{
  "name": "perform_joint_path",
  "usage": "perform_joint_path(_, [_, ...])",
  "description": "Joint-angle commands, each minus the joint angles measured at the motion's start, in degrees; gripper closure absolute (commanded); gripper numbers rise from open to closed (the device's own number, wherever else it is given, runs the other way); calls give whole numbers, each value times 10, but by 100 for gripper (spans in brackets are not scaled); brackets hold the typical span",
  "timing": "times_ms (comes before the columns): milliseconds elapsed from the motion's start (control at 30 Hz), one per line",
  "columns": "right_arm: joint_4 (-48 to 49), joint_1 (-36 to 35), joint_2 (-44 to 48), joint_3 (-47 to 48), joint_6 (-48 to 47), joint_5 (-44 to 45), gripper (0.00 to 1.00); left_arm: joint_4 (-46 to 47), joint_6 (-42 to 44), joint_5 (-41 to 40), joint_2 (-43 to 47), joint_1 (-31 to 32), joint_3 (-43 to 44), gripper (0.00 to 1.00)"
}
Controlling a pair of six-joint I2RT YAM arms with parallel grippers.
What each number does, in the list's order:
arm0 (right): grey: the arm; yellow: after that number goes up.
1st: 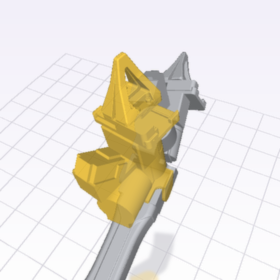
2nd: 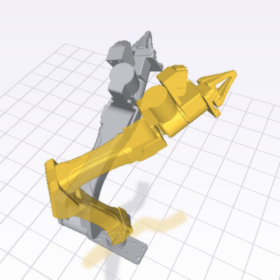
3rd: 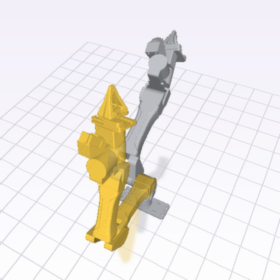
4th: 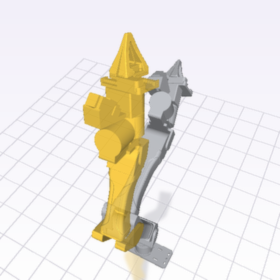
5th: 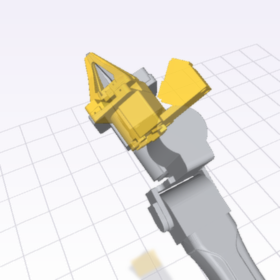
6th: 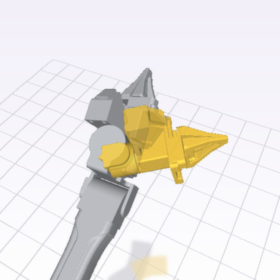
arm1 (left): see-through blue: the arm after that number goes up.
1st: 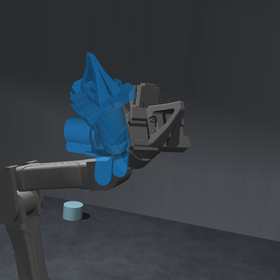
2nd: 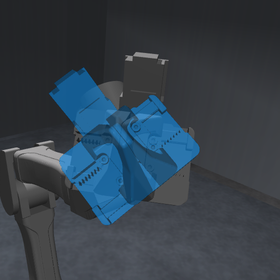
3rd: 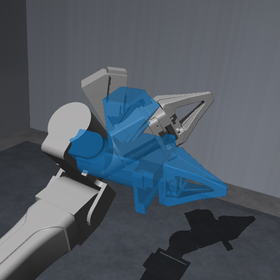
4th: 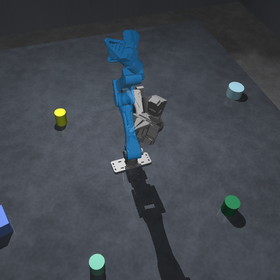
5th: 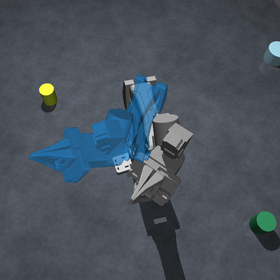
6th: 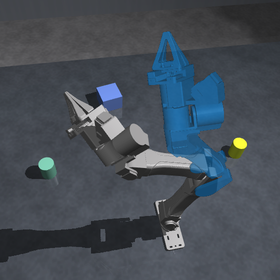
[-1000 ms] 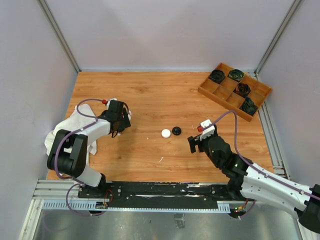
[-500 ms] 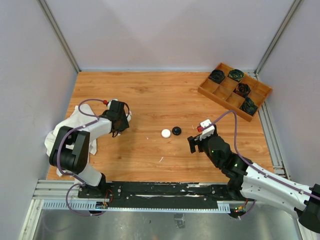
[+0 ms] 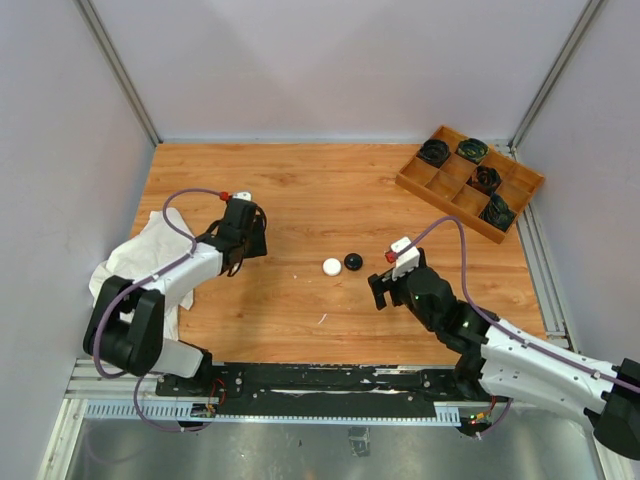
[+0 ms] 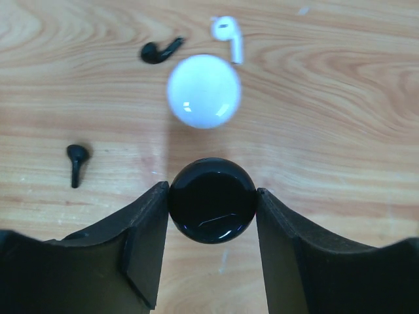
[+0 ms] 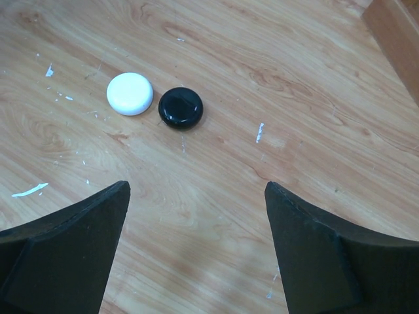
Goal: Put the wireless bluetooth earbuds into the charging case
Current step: Pick up the charging case at the center of the board.
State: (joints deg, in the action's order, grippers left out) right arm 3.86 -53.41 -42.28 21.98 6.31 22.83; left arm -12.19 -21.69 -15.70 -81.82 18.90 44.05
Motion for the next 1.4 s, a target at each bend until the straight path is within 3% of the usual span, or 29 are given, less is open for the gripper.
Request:
perform_joint_path(0, [-48,18,-31,59,26,-37,15,22,58,1,47,49,10,53])
perform_joint_path(433, [-201,146,-72,165,71,-250,14,101,249,-5,142,205,-14,54])
perform_joint_path(733, [-243,238,-102,215,100,-393,14,165,412,77,170,285,-32,60])
perform_joint_path(967, [-255,246,-135,255,103,-470,14,183,521,152,172,329,-35,57])
perform_joint_path(1367, [-255,245,-190,320,102,-606,23,186,691,181,170,392,-24,56])
